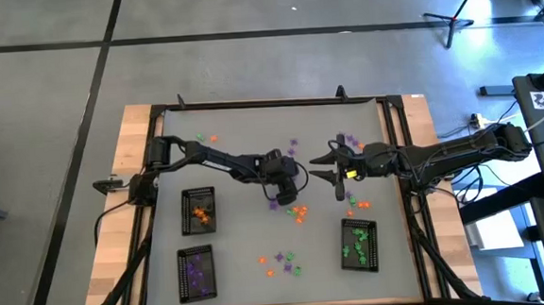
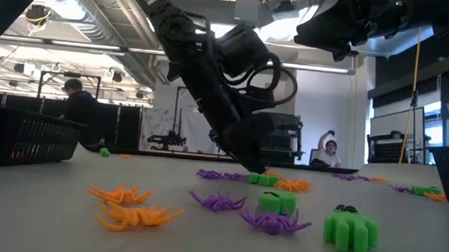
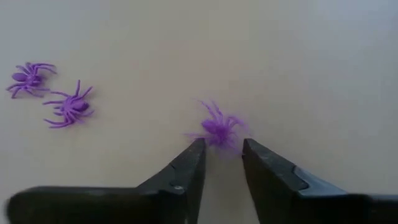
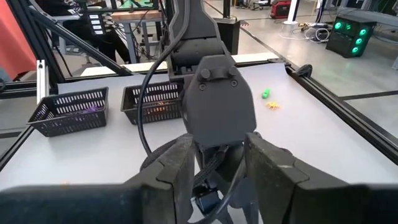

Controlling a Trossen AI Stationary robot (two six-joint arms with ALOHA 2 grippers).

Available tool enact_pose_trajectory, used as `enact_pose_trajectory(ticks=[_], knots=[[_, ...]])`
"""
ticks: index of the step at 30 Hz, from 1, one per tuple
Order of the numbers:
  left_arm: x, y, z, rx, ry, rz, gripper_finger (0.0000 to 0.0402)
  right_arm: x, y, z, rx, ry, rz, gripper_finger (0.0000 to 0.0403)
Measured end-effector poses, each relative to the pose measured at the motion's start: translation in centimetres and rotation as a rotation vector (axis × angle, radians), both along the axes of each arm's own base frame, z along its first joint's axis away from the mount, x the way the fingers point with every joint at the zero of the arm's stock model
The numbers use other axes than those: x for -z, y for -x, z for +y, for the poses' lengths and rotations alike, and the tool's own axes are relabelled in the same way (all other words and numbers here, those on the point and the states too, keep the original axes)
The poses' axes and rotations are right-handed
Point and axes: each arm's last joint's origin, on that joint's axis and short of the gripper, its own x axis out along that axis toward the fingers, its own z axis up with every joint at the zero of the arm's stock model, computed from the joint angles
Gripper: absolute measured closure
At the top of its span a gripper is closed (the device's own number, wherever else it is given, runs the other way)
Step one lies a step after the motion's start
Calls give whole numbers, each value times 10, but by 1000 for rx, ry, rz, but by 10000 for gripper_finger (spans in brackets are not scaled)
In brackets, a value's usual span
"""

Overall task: Sort Halloween decoration
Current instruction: Put the purple spider toy into the bottom left black basket

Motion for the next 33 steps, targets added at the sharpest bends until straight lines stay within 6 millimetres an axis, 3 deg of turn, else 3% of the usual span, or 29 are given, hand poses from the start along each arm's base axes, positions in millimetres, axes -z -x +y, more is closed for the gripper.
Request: enact_pose_trajectory(ticks=[7, 21, 25, 33], knots=[[1, 0, -7, 11, 3, 0, 394, 0, 0, 0, 1, -5, -1, 265], [-23, 3, -23, 26, -85, -29, 401, 0, 0, 0, 3, -26, -4, 265], [-24, 1, -17, 40, -50, -54, 386, 0, 0, 1, -13, -31, -8, 265], [-24, -3, -7, 57, -91, -87, 292, -1, 0, 1, -17, -32, -14, 265]])
